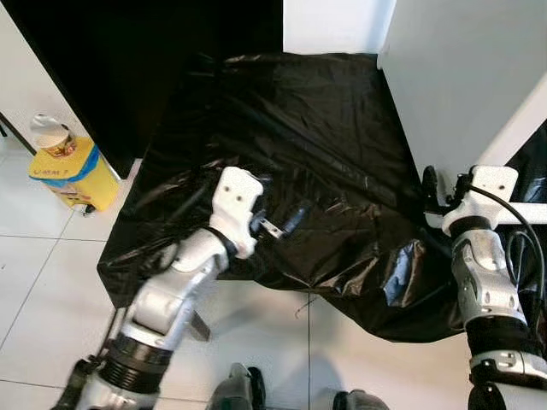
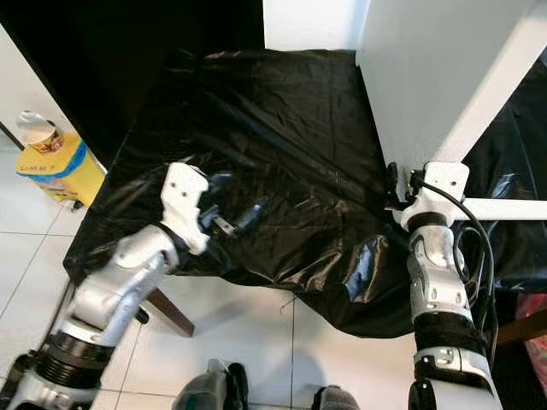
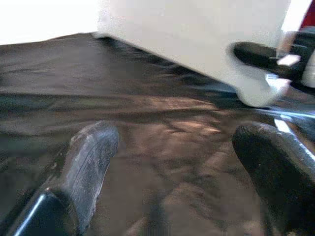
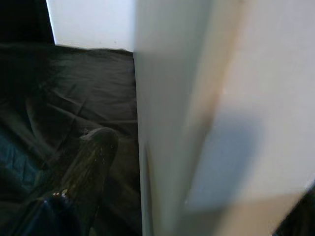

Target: Building children table

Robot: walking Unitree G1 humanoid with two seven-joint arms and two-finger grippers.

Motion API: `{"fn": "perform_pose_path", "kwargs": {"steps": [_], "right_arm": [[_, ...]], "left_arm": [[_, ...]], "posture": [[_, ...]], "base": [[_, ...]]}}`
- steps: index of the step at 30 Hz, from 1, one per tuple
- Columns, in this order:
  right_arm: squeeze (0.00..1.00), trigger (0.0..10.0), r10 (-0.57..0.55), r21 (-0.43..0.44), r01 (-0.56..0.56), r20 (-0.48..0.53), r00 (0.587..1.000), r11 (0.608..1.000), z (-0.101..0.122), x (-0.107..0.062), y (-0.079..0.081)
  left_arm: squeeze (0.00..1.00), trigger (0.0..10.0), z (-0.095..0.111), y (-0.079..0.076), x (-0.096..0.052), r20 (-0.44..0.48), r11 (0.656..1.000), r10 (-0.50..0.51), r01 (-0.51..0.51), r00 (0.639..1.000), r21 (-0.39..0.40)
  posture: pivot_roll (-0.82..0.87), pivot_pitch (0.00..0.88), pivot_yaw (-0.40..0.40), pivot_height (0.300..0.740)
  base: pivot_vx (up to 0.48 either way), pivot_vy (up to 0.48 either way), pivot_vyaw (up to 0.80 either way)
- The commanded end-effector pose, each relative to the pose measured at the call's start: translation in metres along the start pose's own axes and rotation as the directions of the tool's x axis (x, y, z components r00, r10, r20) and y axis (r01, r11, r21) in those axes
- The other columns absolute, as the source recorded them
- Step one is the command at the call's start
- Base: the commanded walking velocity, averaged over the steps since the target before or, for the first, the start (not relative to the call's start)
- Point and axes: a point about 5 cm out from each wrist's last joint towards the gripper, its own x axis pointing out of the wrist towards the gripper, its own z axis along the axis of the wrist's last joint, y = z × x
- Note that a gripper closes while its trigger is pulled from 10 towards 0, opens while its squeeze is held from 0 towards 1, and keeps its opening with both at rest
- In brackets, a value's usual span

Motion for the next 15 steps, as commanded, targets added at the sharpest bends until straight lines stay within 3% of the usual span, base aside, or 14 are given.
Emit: {"fn": "perform_pose_path", "kwargs": {"steps": [1, 15], "right_arm": [[0.00, 10.0, 0.012, -0.021, -0.012, -0.012, 1.000, 1.000, -0.003, 0.005, 0.001], [0.00, 10.0, 0.052, -0.020, -0.053, -0.046, 0.998, 0.998, -0.008, 0.021, 0.009]], "left_arm": [[0.00, 10.0, -0.005, -0.004, 0.002, -0.004, 1.000, 0.008, -0.008, 1.000, 0.004], [0.00, 10.0, -0.001, -0.011, 0.007, 0.032, 1.000, -0.017, 0.017, 0.999, 0.003]], "posture": [[0.04, 0.107, -0.034, 0.740], [0.04, 0.100, -0.029, 0.740]], "base": [[0.000, 0.000, 0.00], [0.000, 0.000, 0.00]]}}
